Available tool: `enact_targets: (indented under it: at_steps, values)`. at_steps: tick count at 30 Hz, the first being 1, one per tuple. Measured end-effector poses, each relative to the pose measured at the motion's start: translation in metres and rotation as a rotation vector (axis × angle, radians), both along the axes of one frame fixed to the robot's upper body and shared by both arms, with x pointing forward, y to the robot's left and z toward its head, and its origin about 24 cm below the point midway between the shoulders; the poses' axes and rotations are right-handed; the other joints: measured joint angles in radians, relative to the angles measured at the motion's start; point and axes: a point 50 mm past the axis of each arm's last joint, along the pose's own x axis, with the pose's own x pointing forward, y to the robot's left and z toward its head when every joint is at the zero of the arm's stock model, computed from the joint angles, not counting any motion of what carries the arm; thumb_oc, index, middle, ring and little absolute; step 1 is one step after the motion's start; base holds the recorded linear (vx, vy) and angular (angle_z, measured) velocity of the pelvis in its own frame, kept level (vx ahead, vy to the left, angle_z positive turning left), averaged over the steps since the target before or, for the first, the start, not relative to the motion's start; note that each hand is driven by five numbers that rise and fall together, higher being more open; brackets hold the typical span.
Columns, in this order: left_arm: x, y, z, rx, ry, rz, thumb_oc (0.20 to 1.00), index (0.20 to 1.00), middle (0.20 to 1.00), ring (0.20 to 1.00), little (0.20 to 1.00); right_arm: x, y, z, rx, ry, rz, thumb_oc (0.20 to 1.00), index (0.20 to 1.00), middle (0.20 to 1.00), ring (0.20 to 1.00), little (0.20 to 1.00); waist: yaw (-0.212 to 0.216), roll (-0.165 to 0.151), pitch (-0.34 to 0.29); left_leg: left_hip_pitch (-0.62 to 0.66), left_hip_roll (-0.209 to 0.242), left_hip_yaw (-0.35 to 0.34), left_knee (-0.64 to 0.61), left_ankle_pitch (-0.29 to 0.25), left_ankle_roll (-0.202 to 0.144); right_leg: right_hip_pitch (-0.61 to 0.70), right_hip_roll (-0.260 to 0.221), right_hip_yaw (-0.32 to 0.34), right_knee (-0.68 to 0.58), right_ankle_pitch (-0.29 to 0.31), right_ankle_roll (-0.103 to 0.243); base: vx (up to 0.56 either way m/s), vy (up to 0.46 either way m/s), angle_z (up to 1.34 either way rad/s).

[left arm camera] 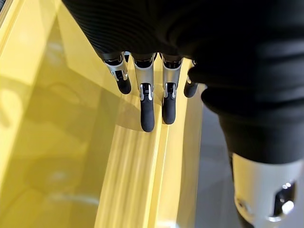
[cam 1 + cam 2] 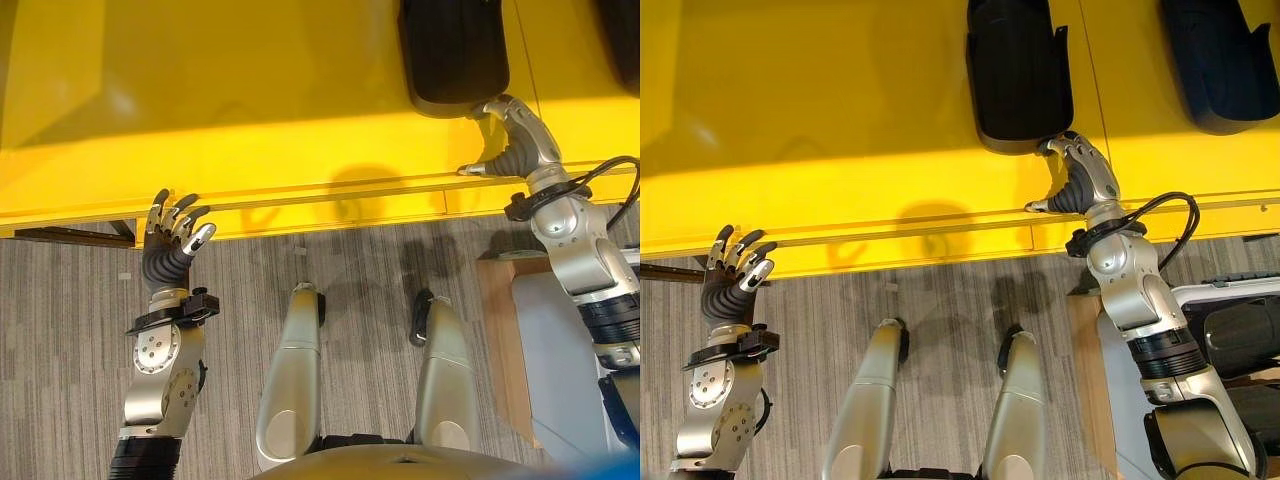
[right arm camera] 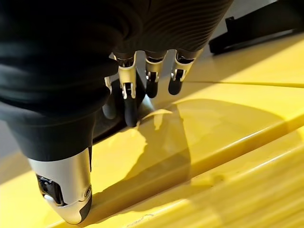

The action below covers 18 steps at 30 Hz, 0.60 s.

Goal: Move parts from the plastic box to the shelf.

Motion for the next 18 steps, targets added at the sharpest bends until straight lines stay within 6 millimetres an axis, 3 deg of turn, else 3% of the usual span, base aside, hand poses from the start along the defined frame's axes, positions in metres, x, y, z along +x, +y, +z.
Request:
enact_targets:
  at_steps: [18]
  values:
    - [-0.0001,0.0006,0.0021,0.012,-0.014,-0.009,1.000,1.000,1.000,1.000,1.000,0.0002,-0.0005,0.0027,0.008,-0.022,-0.010,1.000,1.000,1.000,1.000,1.000,-0.003,0.000,0.000,-0.015,0.000,-0.001,0.009,0.000,0.000,-0.020,0.001,0.003,0.016,0.000,0.000,0.00,0.000,0.00]
